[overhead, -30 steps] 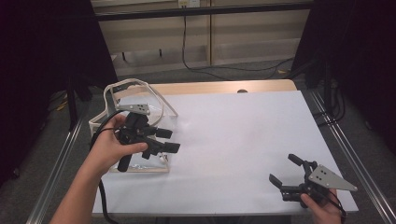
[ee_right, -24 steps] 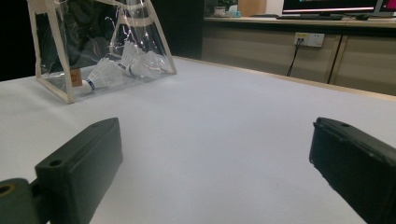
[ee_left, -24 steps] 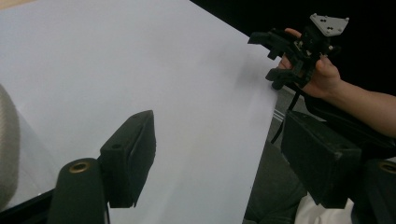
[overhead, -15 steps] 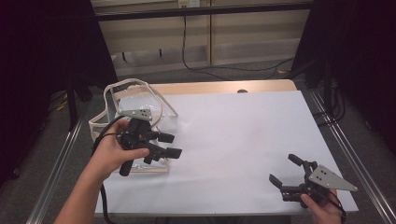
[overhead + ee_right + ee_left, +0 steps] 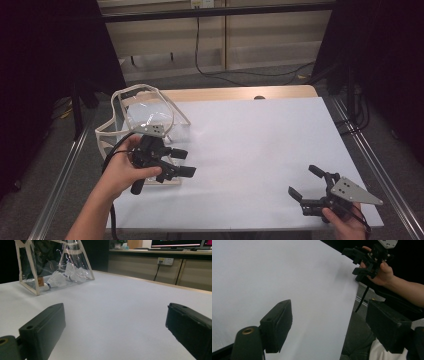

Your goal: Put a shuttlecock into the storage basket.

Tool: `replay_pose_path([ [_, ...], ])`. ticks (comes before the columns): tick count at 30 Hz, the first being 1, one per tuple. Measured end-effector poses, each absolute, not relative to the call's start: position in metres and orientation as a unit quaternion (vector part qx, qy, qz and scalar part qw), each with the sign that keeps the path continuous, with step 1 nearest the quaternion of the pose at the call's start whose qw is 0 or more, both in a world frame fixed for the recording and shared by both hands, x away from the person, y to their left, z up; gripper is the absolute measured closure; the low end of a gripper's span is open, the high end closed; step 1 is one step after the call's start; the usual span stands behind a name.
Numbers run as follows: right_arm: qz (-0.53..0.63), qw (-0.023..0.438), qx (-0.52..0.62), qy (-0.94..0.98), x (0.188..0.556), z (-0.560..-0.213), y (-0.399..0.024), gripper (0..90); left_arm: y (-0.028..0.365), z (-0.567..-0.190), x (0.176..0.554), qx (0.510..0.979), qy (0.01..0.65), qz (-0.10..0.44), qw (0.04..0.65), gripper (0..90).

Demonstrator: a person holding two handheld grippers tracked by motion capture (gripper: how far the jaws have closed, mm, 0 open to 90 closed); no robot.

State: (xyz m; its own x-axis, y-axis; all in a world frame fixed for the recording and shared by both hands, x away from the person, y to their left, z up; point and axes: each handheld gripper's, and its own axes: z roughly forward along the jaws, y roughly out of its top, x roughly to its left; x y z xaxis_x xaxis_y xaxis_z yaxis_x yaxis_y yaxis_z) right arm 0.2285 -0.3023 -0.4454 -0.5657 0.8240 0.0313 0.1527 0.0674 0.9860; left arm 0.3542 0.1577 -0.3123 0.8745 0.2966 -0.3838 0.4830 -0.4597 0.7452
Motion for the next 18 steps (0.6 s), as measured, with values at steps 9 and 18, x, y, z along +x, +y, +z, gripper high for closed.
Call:
replay_pose_path([
  [9, 0.577, 0.292, 0.363, 0.671, 0.229, -0.445, -0.302, 2.4, 0.157, -0.322, 0.350, 0.853, 0.221, -0.088, 0.464, 18.4],
  [18, 0.578, 0.292, 0.363, 0.670, 0.229, -0.445, -0.302, 2.4, 0.157, -0.334, 0.344, 0.855, 0.217, -0.081, 0.464, 16.5],
])
